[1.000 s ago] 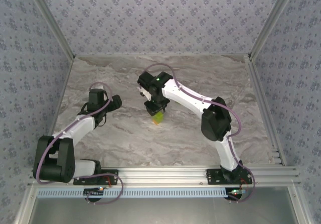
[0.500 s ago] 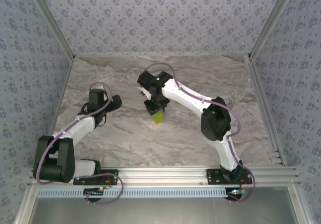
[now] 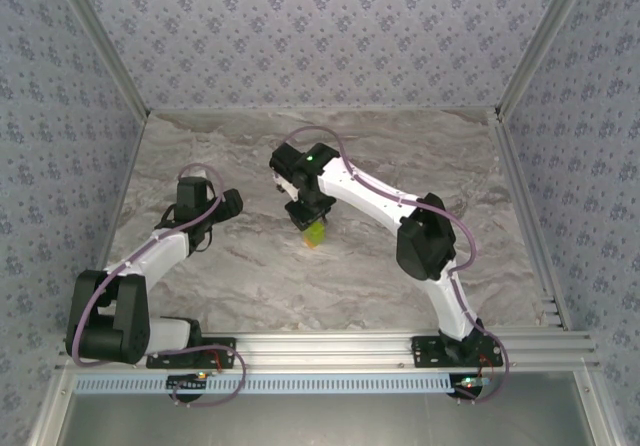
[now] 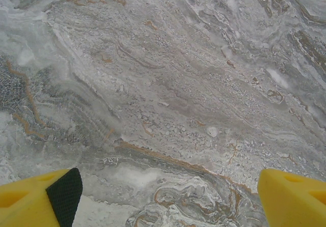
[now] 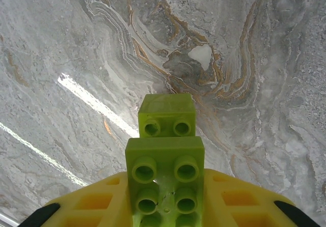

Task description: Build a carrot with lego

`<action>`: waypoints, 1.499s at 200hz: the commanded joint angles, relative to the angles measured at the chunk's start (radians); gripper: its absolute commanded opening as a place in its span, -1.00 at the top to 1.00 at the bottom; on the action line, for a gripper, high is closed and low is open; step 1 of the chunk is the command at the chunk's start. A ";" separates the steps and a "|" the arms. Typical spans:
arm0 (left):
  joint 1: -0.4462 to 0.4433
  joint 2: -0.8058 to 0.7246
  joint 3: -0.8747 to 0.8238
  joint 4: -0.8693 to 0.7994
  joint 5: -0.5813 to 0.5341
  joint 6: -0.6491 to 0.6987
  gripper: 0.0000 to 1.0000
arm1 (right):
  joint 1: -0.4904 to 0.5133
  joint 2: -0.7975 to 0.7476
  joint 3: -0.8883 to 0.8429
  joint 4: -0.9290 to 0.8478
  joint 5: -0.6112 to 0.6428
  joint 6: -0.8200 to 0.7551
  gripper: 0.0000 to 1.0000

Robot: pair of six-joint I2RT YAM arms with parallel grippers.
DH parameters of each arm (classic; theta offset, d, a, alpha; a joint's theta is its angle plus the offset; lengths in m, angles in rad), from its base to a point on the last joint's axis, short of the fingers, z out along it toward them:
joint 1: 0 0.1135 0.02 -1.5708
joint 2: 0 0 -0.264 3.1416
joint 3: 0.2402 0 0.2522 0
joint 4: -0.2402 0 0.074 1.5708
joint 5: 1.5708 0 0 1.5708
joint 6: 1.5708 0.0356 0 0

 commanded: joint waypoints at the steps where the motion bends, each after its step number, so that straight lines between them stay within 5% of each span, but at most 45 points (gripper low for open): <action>1: 0.003 -0.013 0.003 0.013 0.016 0.011 -0.81 | 0.001 0.098 -0.030 -0.034 -0.040 0.066 0.33; 148: 0.003 -0.024 -0.003 0.013 0.016 0.008 -0.82 | 0.052 0.103 -0.053 -0.085 0.108 0.155 0.32; 300: 0.002 -0.005 0.006 0.016 0.019 0.011 -0.82 | 0.011 -0.009 0.086 -0.083 0.018 0.027 0.35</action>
